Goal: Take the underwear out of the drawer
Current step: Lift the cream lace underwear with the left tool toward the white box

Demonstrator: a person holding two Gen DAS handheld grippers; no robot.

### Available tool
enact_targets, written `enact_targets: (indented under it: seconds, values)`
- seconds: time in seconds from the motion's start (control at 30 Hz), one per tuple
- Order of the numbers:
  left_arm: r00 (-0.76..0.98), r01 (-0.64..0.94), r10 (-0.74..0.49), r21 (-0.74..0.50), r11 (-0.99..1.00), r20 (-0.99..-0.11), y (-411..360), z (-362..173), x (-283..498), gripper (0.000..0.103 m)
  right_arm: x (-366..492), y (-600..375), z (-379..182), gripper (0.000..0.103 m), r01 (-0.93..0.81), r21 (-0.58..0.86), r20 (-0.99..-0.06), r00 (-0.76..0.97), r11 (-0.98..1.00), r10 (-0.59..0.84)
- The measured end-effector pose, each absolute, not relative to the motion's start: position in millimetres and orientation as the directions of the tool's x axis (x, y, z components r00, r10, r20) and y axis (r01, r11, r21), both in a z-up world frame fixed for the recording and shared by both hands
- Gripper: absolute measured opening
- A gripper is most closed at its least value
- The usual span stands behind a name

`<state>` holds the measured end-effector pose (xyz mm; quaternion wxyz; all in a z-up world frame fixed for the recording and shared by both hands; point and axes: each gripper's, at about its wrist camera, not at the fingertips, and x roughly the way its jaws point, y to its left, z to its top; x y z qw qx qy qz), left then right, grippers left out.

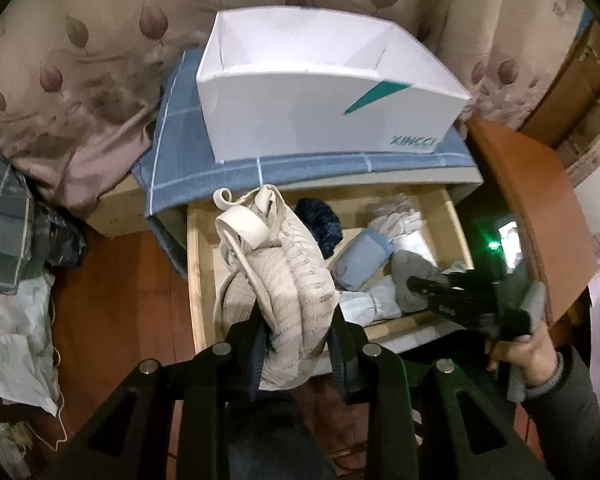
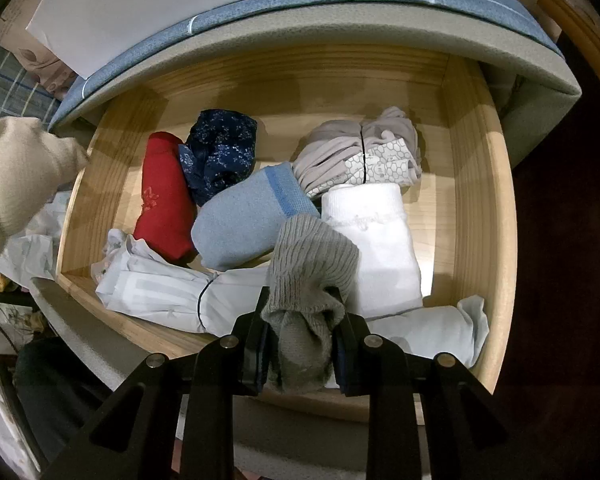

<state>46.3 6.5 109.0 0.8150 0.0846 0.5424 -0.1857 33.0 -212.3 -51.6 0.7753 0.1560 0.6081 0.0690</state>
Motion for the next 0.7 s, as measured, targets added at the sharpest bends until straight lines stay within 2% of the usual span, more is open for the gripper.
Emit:
enact_targets:
  seconds: [0.23,0.43,0.7]
  values:
    - [0.438,0.428,-0.249,-0.044,0.903,-0.864,5,169,38,0.027,32,-212,-52,0.024,0.082,0.326,-0.922,0.249,0.942,0.297]
    - [0.546,0.415,-0.264,-0.017,0.910,-0.795,1,218,61,0.027,32,-212,-52,0.024,0.083,0.326,-0.922,0.250,0.942,0.297]
    - [0.609,0.368,-0.214,0.034,0.929,-0.764,-15,226,126,0.027,32,-212,-52,0.024,0.083,0.322,-0.924,0.247,0.943,0.293]
